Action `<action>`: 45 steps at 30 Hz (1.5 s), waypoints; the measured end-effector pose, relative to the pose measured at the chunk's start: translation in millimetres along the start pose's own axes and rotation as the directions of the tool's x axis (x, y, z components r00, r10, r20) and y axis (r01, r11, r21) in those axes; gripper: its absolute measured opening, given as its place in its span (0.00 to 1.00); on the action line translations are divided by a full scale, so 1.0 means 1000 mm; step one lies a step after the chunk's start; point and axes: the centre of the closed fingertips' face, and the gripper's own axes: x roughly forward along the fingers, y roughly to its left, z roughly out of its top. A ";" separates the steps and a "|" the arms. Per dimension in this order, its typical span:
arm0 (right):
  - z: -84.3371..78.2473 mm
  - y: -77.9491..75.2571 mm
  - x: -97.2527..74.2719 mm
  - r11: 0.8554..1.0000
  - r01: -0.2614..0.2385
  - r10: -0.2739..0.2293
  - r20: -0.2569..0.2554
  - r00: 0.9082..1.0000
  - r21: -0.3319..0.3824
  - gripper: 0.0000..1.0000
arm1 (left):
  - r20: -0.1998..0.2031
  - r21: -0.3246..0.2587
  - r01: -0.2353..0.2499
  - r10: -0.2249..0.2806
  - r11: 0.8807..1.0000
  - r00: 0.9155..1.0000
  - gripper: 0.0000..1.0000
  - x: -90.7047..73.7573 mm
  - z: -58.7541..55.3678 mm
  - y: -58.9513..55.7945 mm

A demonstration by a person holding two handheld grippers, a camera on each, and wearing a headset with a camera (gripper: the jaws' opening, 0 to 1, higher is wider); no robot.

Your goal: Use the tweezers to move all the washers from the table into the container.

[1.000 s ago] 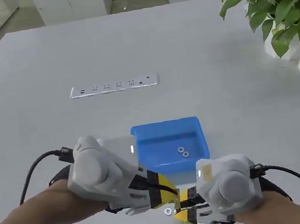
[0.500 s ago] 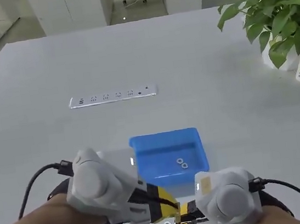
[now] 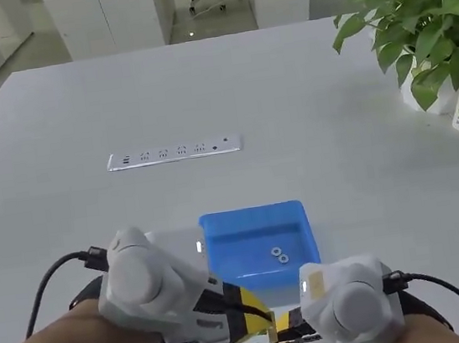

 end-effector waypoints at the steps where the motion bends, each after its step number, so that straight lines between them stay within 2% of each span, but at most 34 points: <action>1: 0.001 0.000 -0.001 1.000 0.001 -0.001 0.000 1.000 -0.003 0.11 | 0.001 0.000 -0.001 0.001 1.000 1.000 0.04 -0.001 0.001 0.000; 10: 0.012 0.001 -0.012 1.000 -0.002 0.002 0.009 1.000 0.003 0.11 | 0.021 -0.024 -0.001 0.002 1.000 1.000 0.04 -0.011 0.013 0.001; 20: 0.022 -0.001 -0.021 1.000 0.003 -0.003 0.013 1.000 0.008 0.10 | 0.017 -0.025 -0.002 0.003 1.000 1.000 0.04 -0.020 0.023 0.004; 28: 0.032 -0.005 -0.032 1.000 0.000 0.000 0.013 1.000 0.001 0.10 | 0.016 -0.025 0.001 -0.001 1.000 1.000 0.04 -0.029 0.036 0.007; 35: 0.044 -0.015 -0.043 1.000 0.015 -0.015 0.026 1.000 -0.009 0.10 | 0.023 -0.013 0.000 0.000 1.000 1.000 0.04 -0.038 0.049 0.016; 45: 0.054 -0.038 -0.050 0.999 0.040 -0.039 0.037 0.999 -0.017 0.10 | 0.019 0.014 -0.012 0.011 1.000 1.000 0.04 -0.041 0.062 0.035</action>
